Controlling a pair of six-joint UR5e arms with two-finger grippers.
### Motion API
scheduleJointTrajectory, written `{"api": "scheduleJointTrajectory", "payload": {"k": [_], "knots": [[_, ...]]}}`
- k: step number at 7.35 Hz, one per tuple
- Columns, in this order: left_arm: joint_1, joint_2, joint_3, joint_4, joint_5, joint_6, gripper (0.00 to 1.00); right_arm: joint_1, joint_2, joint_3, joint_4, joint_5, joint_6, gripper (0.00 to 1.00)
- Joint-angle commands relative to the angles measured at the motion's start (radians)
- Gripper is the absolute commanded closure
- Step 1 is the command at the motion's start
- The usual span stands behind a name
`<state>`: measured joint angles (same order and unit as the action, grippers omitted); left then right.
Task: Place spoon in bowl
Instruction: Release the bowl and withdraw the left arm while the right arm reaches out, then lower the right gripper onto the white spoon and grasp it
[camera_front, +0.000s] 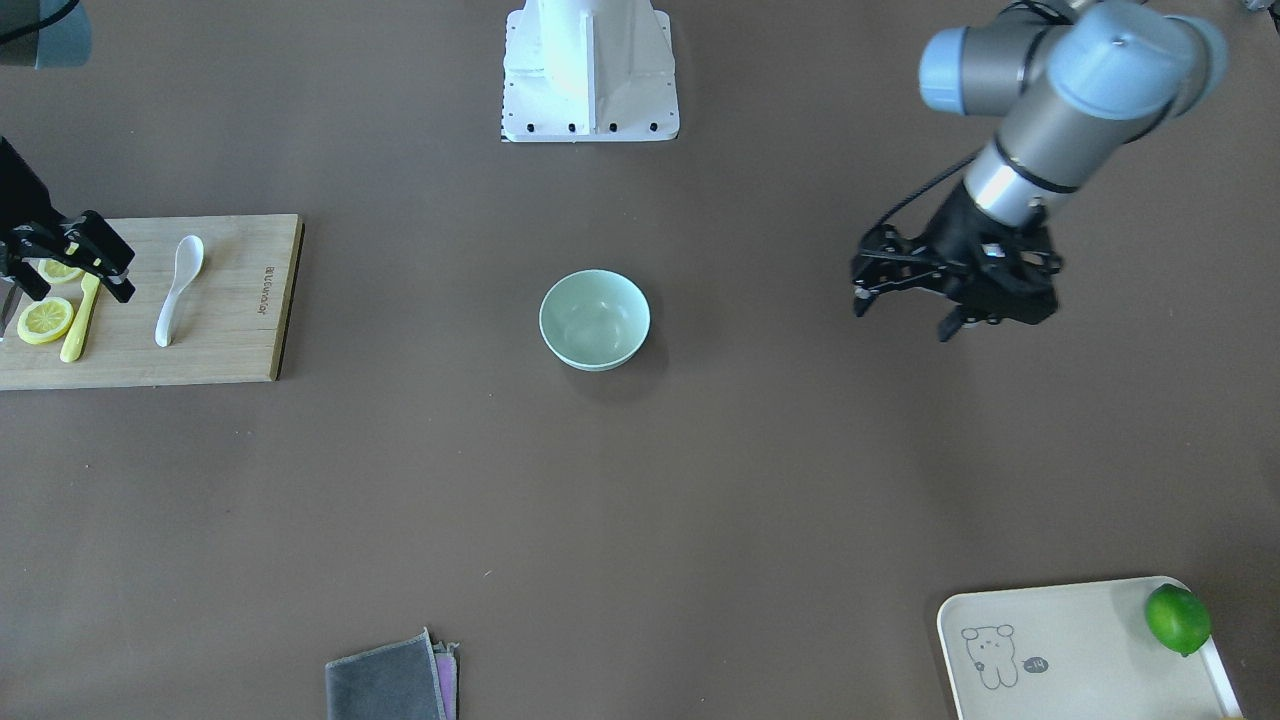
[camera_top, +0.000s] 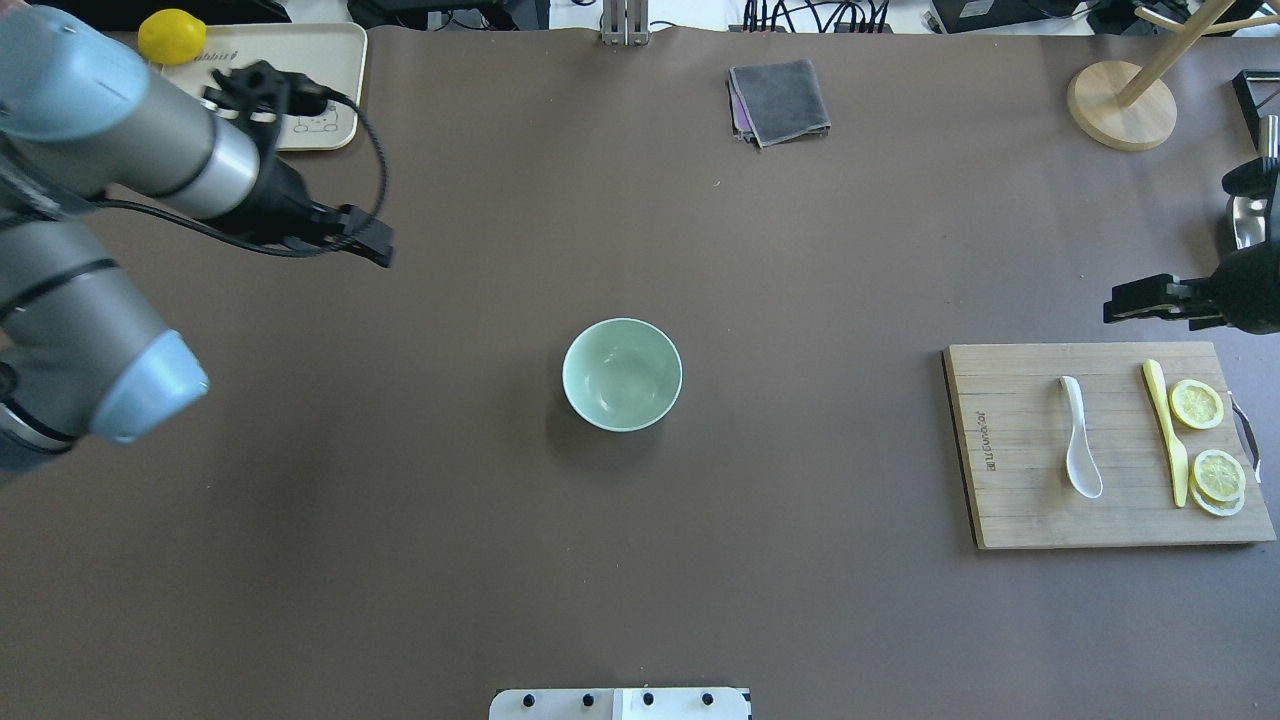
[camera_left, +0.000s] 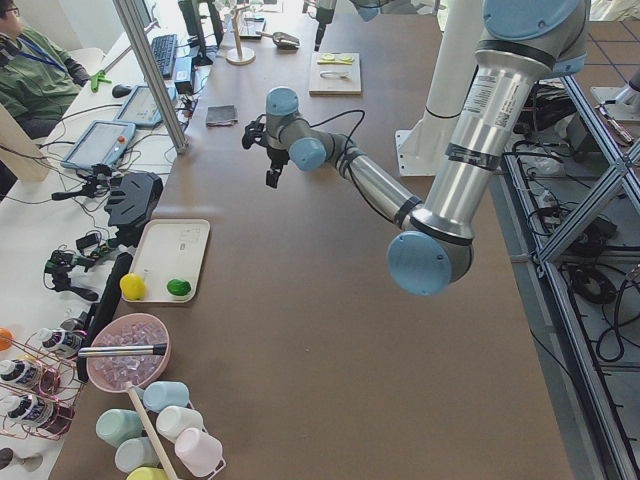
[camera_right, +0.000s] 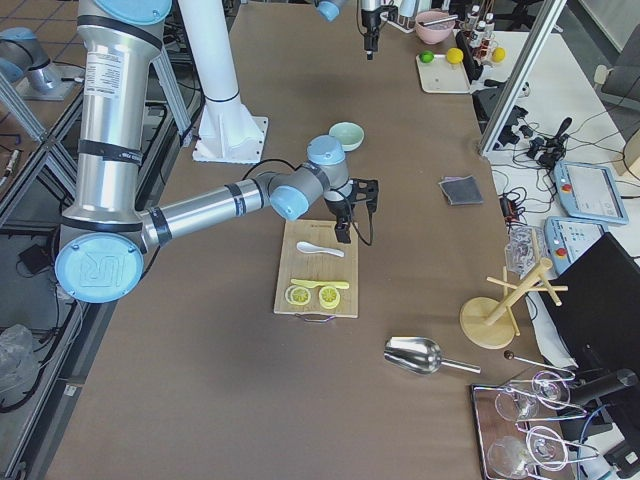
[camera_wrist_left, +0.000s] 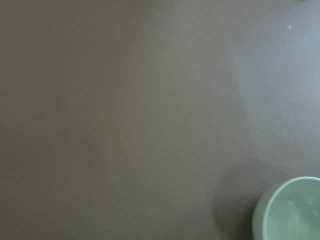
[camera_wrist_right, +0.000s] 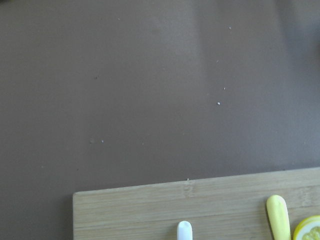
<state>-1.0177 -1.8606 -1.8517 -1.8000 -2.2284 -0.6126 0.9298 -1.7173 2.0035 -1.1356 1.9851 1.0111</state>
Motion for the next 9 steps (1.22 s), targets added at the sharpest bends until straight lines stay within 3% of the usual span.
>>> {"api": "scheduleJointTrajectory", "payload": {"k": [1,2,4,6,7,9], "knots": [[-0.207,0.139,0.008,0.007,-0.117,0.293,0.02,-0.139,-0.068,0.012,0.058,-0.115,0.07,0.03],[-0.209,0.146,0.009,0.005,-0.116,0.307,0.02,-0.155,-0.131,-0.015,0.188,-0.123,0.113,0.04],[-0.21,0.15,0.011,-0.001,-0.114,0.307,0.02,-0.244,-0.108,-0.072,0.229,-0.242,0.238,0.15],[-0.208,0.153,0.012,-0.004,-0.109,0.307,0.02,-0.264,-0.081,-0.12,0.231,-0.267,0.245,0.37],[-0.208,0.153,0.012,-0.004,-0.109,0.307,0.02,-0.27,-0.081,-0.12,0.231,-0.272,0.245,0.42],[-0.206,0.152,0.012,-0.004,-0.109,0.306,0.02,-0.29,-0.081,-0.12,0.227,-0.291,0.264,0.66]]}}
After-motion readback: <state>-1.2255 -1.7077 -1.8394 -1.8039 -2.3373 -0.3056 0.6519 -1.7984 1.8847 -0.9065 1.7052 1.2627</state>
